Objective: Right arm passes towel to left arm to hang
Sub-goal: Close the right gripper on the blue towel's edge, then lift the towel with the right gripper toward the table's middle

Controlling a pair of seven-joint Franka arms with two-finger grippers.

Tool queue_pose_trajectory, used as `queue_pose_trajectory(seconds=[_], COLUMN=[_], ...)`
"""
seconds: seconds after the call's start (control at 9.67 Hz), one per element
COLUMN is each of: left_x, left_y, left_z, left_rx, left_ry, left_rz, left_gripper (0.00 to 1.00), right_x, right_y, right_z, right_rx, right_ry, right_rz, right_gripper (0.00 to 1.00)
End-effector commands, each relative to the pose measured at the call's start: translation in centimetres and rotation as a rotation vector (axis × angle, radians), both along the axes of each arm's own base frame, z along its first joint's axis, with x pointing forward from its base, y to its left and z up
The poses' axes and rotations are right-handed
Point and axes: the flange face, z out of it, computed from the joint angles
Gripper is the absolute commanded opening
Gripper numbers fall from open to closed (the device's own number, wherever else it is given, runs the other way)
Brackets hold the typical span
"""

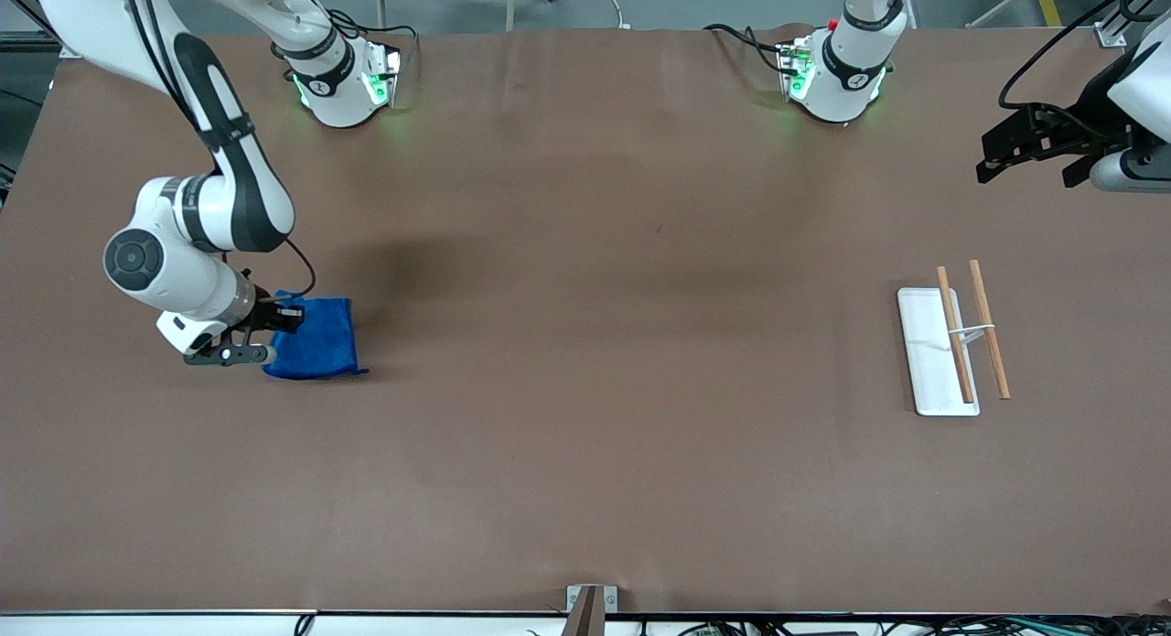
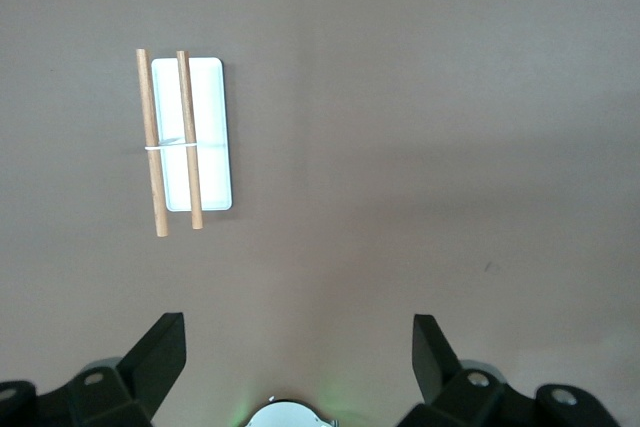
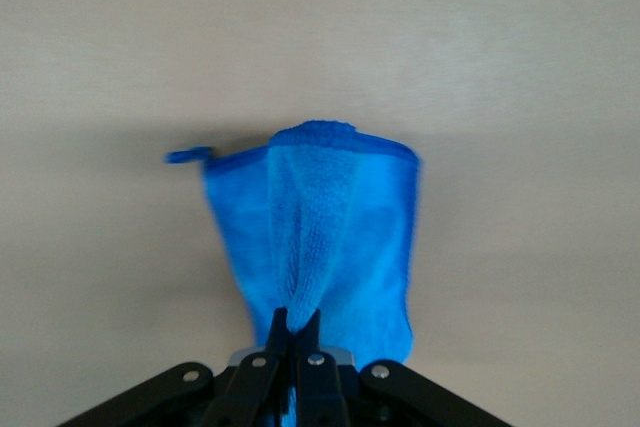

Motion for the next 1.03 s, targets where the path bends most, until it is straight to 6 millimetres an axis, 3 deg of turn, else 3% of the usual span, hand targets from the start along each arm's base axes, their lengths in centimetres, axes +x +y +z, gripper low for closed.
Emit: queue_pose_trajectory(seconds=[0.0, 0.21, 0.41, 0.62, 0.93], left_x=[0.1, -0.2, -0.2, -0.1, 0.3], left_y=[-0.1, -0.1, 0.3, 0.4, -0.6], left_z=[-1.2, -0.9, 0.3, 0.6, -0.4], left_rx=[-0.008, 0.005, 0.003, 0.002, -0.006], left_ry=[0.038, 0.042, 0.022, 0.014, 0.035], left_rz=[0.015, 0.015, 0.014, 0.016, -0.016], left_gripper=[1.0, 1.0, 1.0, 1.0, 1.0], right_x=[-0.7, 0.8, 1.8, 1.3, -1.4], right_y=[4.1, 9.3, 16.0, 23.0, 30.6], right_z=[4.7, 9.3, 14.9, 20.1, 22.6], right_rx=[0.093, 0.266, 0.385, 0.569, 0.831], right_ry=[-0.004, -0.025, -0.061, -0.049, 0.04], right_rz=[-0.027, -0.091, -0.189, -0.238, -0.287], right_gripper=[0.0, 0.0, 0.0, 0.0, 0.0])
